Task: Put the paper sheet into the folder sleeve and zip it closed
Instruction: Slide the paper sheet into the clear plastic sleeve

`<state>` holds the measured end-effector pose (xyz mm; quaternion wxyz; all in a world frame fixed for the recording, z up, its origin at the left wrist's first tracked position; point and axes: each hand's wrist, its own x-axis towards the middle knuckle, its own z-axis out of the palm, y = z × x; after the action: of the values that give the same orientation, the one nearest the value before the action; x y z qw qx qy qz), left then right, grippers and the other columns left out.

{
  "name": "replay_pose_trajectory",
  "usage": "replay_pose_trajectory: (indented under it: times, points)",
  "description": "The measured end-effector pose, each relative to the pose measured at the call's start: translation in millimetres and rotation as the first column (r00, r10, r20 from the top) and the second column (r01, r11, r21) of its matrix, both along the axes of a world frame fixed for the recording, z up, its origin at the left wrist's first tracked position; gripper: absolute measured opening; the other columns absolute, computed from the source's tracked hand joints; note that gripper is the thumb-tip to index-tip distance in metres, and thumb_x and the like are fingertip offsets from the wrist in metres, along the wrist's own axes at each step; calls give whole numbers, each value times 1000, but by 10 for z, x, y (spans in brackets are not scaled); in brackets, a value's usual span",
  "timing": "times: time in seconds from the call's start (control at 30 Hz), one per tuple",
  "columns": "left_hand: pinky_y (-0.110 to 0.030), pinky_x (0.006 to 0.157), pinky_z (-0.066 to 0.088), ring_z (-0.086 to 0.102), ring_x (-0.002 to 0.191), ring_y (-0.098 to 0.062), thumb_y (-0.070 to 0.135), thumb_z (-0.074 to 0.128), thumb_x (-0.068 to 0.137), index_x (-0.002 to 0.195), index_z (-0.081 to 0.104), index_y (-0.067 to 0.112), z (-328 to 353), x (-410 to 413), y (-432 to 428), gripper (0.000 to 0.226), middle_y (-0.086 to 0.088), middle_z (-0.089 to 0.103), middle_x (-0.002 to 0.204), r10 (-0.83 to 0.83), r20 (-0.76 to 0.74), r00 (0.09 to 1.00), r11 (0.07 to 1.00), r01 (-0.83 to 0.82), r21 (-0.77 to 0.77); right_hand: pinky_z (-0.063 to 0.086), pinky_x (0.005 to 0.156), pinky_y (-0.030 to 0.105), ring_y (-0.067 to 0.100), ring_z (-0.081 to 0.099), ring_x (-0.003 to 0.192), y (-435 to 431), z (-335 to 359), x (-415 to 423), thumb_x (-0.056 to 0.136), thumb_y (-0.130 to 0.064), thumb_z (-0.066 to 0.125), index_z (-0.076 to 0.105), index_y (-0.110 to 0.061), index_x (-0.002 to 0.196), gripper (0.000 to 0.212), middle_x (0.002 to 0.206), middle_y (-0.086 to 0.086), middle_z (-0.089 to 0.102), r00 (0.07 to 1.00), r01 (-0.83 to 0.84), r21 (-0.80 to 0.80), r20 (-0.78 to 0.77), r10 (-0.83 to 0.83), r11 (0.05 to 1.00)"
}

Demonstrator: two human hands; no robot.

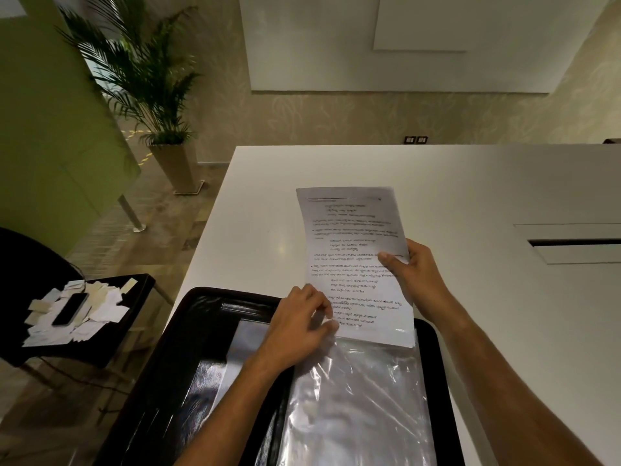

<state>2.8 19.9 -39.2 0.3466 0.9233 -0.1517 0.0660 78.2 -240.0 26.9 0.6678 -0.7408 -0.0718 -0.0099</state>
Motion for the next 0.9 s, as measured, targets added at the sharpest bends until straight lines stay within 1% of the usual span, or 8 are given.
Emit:
replay_pose_trajectory:
  times: [0.13, 0.27, 0.43, 0.53, 0.6, 0.67, 0.73, 0.9]
  points:
    - [-29, 94, 42, 48, 101, -2, 66, 65, 96, 103, 63, 39, 79, -97, -286, 29, 25, 60, 101, -110, 49, 993, 993, 108, 39, 63, 102, 63, 31, 82, 115, -41, -98, -19, 104, -21, 76, 77, -27, 132, 29, 129, 4, 83, 1000, 0, 52, -22, 1, 999]
    - [-34, 88, 42, 49, 99, -6, 55, 67, 101, 96, 67, 35, 119, -135, -540, 21, 25, 61, 97, -183, 107, 977, 983, 179, 48, 66, 98, 61, 32, 82, 114, -60, -145, -63, 102, -29, 78, 76, -31, 132, 29, 130, 5, 82, 1000, -8, 74, -21, 9, 997]
    - [-35, 92, 43, 51, 103, -6, 52, 66, 101, 94, 64, 35, 151, -120, -638, 19, 21, 62, 100, -108, 34, 994, 991, 110, -72, 67, 98, 56, 33, 81, 117, -118, -187, -127, 104, -26, 77, 75, -28, 133, 30, 132, 6, 82, 999, -7, 100, -39, 11, 995]
    - [-37, 91, 45, 53, 96, -4, 46, 69, 99, 95, 64, 33, 180, -117, -671, 15, 20, 66, 96, -90, 31, 995, 994, 92, -66, 69, 95, 50, 32, 81, 117, -128, -218, -199, 105, -25, 76, 75, -29, 133, 28, 132, 6, 82, 999, -11, 115, -44, 16, 993]
    - [-38, 93, 45, 56, 93, -1, 44, 74, 97, 101, 69, 33, 224, -123, -724, 13, 19, 70, 95, -115, -1, 993, 992, 114, -58, 68, 96, 51, 32, 81, 117, -135, -235, -231, 106, -21, 75, 75, -25, 134, 29, 131, 7, 82, 999, 10, 125, -54, -4, 992]
    - [-38, 96, 44, 58, 92, 2, 48, 76, 93, 108, 74, 34, 281, -125, -791, 21, 18, 73, 97, -147, -49, 988, 988, 143, -63, 67, 97, 52, 31, 81, 116, -130, -251, -256, 107, -17, 73, 74, -23, 134, 28, 130, 7, 82, 998, 39, 124, -60, -32, 991]
    - [-37, 95, 45, 58, 91, 4, 54, 78, 91, 107, 78, 34, 334, -118, -856, 25, 17, 75, 99, -171, -79, 982, 985, 167, -53, 68, 97, 51, 30, 82, 115, -107, -259, -282, 107, -15, 72, 73, -21, 135, 29, 128, 6, 83, 996, 59, 126, -71, -51, 990]
    - [-35, 81, 46, 57, 88, -11, 47, 81, 94, 94, 81, 28, 385, -89, -993, 19, 10, 73, 91, -203, -14, 979, 978, 204, 36, 67, 98, 49, 30, 81, 116, -87, -232, -311, 107, -11, 72, 70, -16, 138, 31, 128, 7, 82, 994, 86, 137, -86, -74, 987]
